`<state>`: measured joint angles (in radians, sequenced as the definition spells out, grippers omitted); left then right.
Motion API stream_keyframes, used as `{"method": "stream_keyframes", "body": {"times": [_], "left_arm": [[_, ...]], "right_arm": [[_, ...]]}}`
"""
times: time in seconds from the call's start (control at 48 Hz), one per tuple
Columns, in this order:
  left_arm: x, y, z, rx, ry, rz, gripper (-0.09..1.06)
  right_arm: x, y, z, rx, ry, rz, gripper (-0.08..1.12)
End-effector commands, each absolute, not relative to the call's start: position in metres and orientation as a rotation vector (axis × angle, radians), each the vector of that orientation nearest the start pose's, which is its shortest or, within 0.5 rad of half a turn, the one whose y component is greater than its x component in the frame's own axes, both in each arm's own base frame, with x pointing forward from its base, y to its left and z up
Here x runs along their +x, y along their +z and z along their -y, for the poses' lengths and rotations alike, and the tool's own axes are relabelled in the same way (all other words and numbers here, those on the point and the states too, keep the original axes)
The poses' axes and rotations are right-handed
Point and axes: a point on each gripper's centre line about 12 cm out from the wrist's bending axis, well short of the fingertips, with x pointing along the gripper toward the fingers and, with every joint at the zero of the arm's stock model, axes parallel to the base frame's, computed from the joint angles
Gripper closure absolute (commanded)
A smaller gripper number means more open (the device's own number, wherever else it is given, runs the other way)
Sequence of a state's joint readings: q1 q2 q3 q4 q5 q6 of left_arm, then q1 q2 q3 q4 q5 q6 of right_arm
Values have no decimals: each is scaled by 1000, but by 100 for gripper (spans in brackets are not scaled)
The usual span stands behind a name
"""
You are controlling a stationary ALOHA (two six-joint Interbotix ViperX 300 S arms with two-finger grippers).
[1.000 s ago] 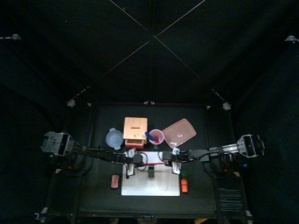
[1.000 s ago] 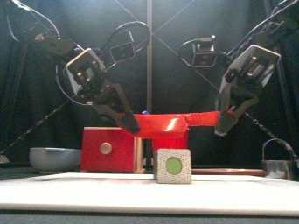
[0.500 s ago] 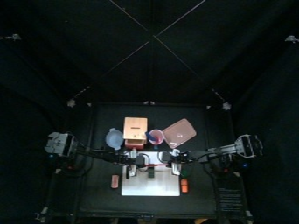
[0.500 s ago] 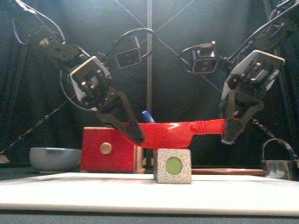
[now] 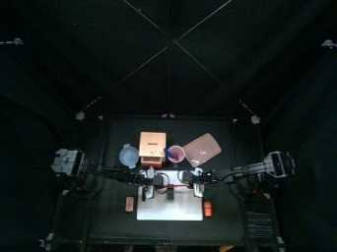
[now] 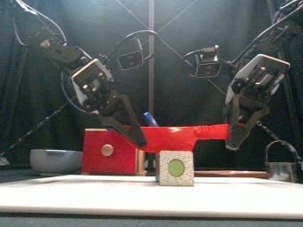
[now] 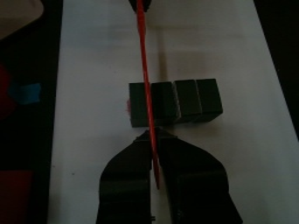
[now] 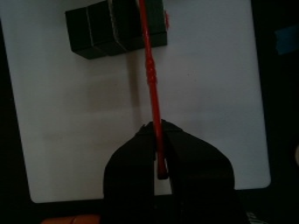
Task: Place sushi on board then cut the sushi with the knife then place the pieces on the plate
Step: Cut the sushi into 4 pieces
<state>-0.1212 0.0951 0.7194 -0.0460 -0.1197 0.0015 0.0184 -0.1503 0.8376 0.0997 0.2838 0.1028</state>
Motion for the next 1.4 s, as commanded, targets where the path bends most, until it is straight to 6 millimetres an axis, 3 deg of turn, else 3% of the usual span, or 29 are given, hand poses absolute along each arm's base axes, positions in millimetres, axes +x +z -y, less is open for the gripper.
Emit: {"method": "stream_keyframes", "body": {"times": [0.021,0.396,1.396], "left_arm": [[390,141,53,1,-111,-647,53],[390,148,61,7,-131,-631,53],[389,145,51,20,-115,-660,53]], "right_arm": [[316,153,-7,200,-60,-939,70],[315,158,-15,207,-42,-926,70],[318,155,-8,171,-50,-928,70]]}}
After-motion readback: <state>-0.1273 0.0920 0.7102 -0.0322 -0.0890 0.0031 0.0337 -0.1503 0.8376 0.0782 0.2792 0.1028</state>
